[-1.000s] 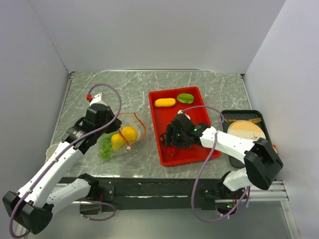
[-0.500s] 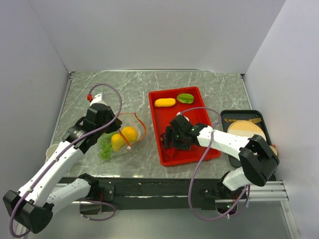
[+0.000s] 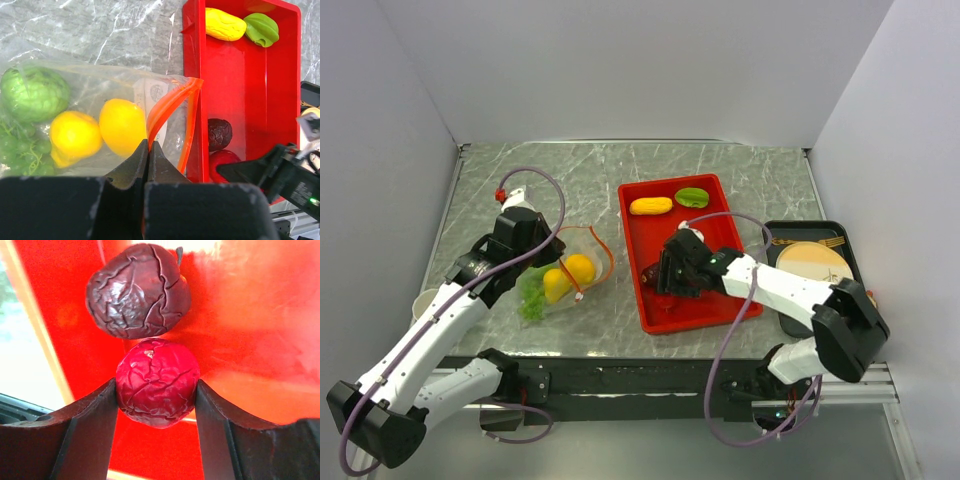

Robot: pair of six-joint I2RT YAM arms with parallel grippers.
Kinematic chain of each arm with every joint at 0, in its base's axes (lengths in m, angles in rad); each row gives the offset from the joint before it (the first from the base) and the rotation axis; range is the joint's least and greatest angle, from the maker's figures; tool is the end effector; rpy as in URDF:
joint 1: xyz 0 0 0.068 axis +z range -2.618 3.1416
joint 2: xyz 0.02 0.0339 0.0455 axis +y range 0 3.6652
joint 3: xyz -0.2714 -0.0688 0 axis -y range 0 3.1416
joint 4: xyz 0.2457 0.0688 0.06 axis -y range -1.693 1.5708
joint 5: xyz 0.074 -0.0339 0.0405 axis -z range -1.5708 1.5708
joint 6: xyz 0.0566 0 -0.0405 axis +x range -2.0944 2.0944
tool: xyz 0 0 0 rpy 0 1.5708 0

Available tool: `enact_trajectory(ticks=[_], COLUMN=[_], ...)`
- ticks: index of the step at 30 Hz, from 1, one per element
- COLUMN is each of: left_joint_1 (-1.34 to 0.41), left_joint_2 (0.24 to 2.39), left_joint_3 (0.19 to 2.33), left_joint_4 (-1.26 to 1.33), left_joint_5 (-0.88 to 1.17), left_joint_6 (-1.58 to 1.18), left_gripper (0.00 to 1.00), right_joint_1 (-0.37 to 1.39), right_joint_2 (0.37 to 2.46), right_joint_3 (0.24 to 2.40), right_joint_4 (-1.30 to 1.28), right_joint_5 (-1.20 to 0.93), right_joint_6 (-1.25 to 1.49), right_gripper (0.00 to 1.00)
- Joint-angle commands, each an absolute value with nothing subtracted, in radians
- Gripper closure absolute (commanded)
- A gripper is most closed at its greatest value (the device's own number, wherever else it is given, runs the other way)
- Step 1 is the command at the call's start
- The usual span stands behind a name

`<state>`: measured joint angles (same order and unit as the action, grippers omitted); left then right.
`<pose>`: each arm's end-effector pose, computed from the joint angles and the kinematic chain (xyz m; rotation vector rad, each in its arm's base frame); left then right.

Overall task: Place the food in the zip-top bag and seal the zipper
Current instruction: Pick up the fake fruit from the bin, then place the fake fruit in the zipper food storage bag.

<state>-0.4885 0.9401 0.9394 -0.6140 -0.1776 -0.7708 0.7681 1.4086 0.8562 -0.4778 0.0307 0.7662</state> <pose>0.1916 -0.0905 0.3177 -0.4137 2.1836 -0.5176 0.2055 0.1961 0.1915 0.0089 2.6900 0.4876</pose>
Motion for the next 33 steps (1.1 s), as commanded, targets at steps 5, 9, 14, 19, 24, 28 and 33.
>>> enact_trajectory(ticks=[5,9,14,19,24,28,33], left_joint_1=[-0.489,-0.489,-0.488,-0.489,-0.489,-0.489,-0.488], left_joint_2=[0.920,0.907,0.916,0.914,0.910,0.896,0.891], left_joint_3=[0.969,0.966,0.966,0.966,0.968,0.957,0.950], left_joint_4=[-0.604,-0.594,-0.603,-0.598,-0.604,-0.604,-0.598], left_joint_5=[-0.179,-0.179,-0.178,-0.179,-0.181,-0.181,-0.169], left_joint_6=[-0.761,-0.759,-0.756,-0.755,-0.761,-0.772,-0.778], left_gripper=[0.99,0.99,0.99,0.99,0.99,0.99,0.99], right_joint_1=[0.770,0.767,0.769,0.770,0.770,0.769,0.770], right_joint_2=[1.298,1.281,1.230,1.209,1.232,1.229,1.246], right_joint_3=[0.900,0.922,0.986,1.061,1.153,1.174,1.166], right_joint_4=[-0.531,-0.557,-0.580,-0.561,-0.546,-0.505,-0.402], right_joint_5=[0.123,0.159,0.225,0.241,0.207,0.181,0.100], right_joint_6=[0.761,0.752,0.716,0.689,0.672,0.678,0.716], right_gripper=[0.58,0.58,0.57,0.56,0.56,0.57,0.56])
